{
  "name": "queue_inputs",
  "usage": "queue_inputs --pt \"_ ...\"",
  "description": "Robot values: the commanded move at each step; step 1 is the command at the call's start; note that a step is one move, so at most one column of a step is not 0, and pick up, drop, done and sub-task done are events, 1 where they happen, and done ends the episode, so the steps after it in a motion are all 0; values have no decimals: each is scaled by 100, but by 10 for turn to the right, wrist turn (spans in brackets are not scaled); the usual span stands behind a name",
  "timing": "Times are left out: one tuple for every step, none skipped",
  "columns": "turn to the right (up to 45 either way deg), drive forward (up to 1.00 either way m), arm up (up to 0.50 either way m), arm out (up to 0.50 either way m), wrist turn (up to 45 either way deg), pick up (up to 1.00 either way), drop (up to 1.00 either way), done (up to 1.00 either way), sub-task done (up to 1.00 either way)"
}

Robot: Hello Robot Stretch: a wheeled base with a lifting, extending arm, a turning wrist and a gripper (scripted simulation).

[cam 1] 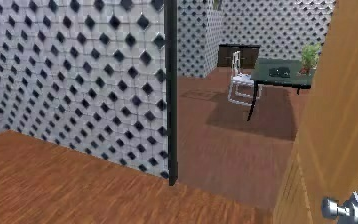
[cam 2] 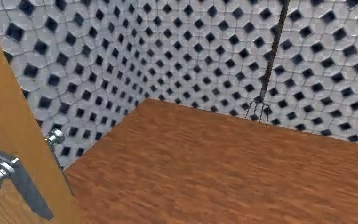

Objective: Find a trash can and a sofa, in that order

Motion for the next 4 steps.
queue_inputs --pt "0 35 0 0 0 0 0 0 0" --pt "120 0 0 0 0 0 0 0 0" --pt "0 100 0 0 0 0 0 0 0" --pt "60 0 0 0 0 0 0 0 0"
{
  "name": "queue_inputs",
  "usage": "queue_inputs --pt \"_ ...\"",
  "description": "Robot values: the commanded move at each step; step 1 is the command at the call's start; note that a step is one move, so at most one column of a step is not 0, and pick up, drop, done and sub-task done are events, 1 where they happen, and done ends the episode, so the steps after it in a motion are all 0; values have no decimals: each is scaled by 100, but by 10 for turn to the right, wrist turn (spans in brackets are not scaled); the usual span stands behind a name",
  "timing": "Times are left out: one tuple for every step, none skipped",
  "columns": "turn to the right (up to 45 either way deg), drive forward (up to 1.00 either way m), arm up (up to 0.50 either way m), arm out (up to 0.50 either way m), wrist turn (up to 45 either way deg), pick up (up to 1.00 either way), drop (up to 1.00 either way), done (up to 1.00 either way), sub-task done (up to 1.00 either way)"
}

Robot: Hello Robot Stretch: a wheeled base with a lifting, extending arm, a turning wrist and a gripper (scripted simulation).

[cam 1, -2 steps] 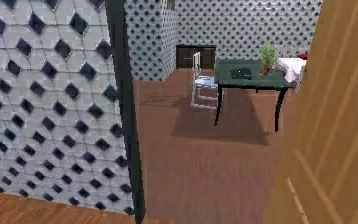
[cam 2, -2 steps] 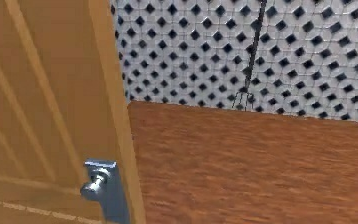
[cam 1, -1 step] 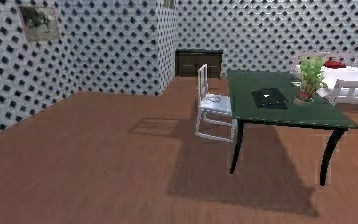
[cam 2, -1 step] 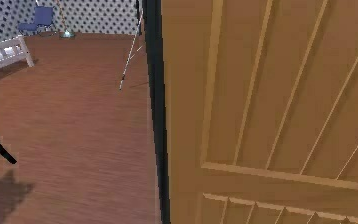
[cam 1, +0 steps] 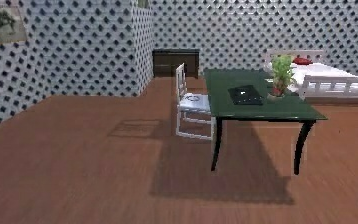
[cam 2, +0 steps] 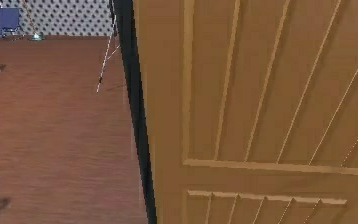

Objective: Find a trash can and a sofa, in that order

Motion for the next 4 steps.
queue_inputs --pt "0 30 0 0 0 0 0 0 0" --pt "450 0 0 0 0 0 0 0 0" --pt "210 0 0 0 0 0 0 0 0" --pt "0 55 0 0 0 0 0 0 0"
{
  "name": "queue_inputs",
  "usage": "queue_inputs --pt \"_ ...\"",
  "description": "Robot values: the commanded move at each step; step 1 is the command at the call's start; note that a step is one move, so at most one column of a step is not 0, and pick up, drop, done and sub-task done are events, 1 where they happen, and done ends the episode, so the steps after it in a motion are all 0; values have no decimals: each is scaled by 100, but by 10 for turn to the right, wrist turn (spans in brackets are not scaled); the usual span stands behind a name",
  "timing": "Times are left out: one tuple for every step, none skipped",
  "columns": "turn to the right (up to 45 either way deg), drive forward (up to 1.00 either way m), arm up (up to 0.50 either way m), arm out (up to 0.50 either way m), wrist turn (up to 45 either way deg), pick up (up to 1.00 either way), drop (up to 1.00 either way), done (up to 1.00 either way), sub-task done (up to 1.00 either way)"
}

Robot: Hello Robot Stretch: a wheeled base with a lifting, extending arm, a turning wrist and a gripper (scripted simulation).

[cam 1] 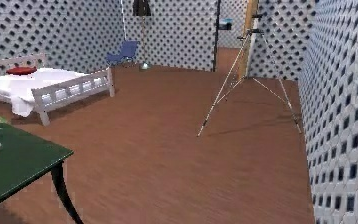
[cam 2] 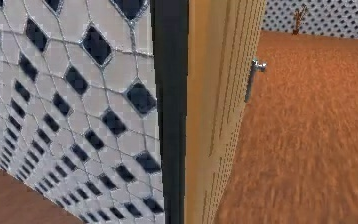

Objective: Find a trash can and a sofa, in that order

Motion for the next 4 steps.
queue_inputs --pt "-30 0 0 0 0 0 0 0 0" --pt "0 100 0 0 0 0 0 0 0" --pt "0 100 0 0 0 0 0 0 0" --pt "0 30 0 0 0 0 0 0 0"
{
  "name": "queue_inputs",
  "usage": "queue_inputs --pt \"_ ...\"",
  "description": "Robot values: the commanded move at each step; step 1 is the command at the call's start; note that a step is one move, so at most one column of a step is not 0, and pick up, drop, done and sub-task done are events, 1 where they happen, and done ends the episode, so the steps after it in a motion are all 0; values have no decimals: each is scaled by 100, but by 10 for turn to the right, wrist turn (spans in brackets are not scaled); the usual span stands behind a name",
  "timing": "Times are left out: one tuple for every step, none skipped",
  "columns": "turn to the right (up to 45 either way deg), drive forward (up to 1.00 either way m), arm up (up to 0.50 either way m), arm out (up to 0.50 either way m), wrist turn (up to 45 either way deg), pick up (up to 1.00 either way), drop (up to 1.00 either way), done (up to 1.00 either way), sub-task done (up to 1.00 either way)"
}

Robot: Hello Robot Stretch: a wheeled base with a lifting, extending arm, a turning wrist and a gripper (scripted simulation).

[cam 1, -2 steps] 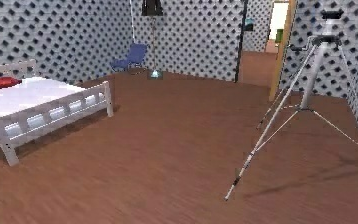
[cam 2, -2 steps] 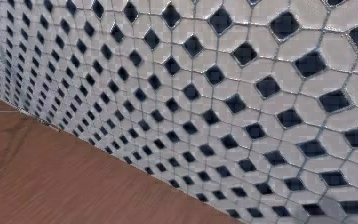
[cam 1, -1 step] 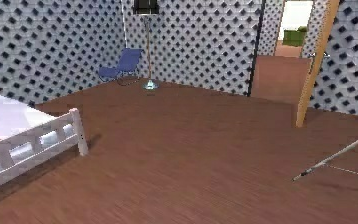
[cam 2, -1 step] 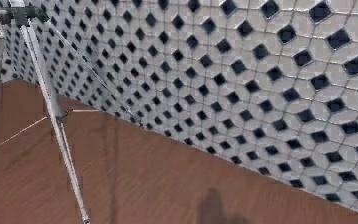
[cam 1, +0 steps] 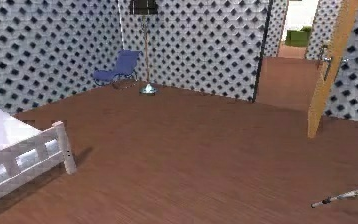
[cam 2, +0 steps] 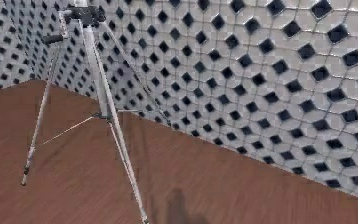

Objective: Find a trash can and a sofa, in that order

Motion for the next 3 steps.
queue_inputs --pt "270 0 0 0 0 0 0 0 0" --pt "0 100 0 0 0 0 0 0 0" --pt "0 100 0 0 0 0 0 0 0"
